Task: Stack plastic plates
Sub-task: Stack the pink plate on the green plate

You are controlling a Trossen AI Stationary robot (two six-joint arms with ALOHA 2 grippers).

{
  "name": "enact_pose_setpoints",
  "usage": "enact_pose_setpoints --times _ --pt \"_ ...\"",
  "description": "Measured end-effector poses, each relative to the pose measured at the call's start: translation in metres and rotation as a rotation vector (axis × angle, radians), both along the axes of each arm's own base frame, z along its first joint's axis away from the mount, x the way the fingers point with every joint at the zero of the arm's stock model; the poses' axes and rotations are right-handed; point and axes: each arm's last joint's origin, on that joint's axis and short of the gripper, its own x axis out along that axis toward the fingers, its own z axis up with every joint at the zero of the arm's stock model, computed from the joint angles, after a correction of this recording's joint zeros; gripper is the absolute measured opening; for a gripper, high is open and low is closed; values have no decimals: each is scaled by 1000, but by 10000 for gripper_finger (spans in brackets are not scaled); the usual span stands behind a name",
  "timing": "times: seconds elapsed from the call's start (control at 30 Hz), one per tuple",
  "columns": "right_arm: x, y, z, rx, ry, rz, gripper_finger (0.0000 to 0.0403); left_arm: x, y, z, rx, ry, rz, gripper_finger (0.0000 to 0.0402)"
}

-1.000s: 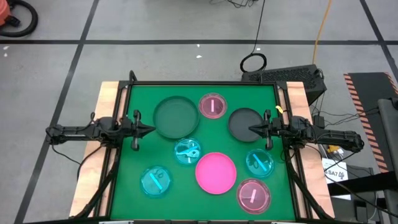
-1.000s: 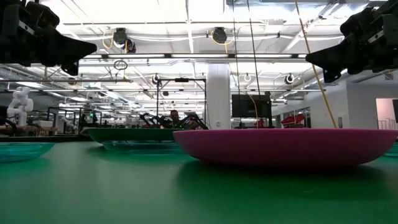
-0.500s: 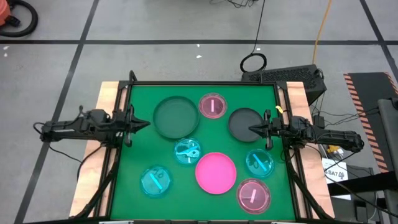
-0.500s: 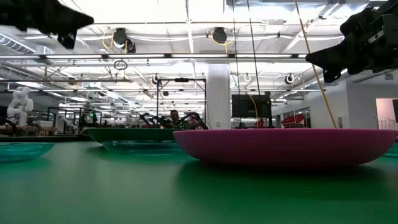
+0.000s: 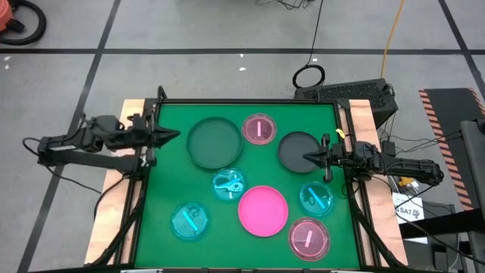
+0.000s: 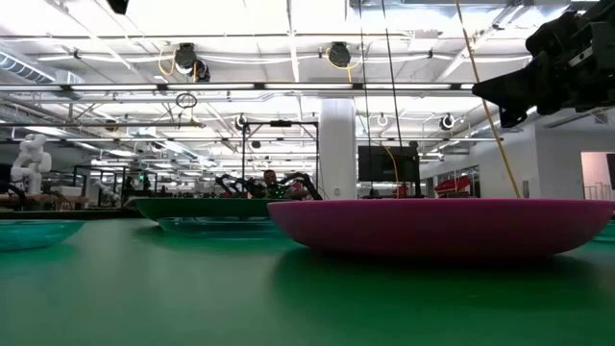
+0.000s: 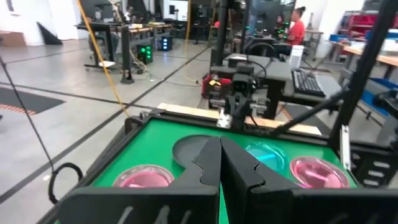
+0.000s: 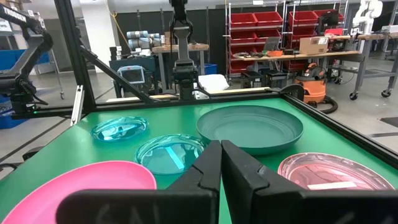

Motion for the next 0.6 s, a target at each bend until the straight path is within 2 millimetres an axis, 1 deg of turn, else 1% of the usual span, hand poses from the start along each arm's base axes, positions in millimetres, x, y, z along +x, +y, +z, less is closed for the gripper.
enact_pose_setpoints --times 0.17,0.37,0.6 --pt "0 0 0 0 -1 0 9 19 1 16 10 37 22 1" --pt "0 0 0 0 0 0 9 48 1 22 2 107 26 1" --pt "0 0 0 -4 0 -1 9 80 1 28 -26 133 31 1"
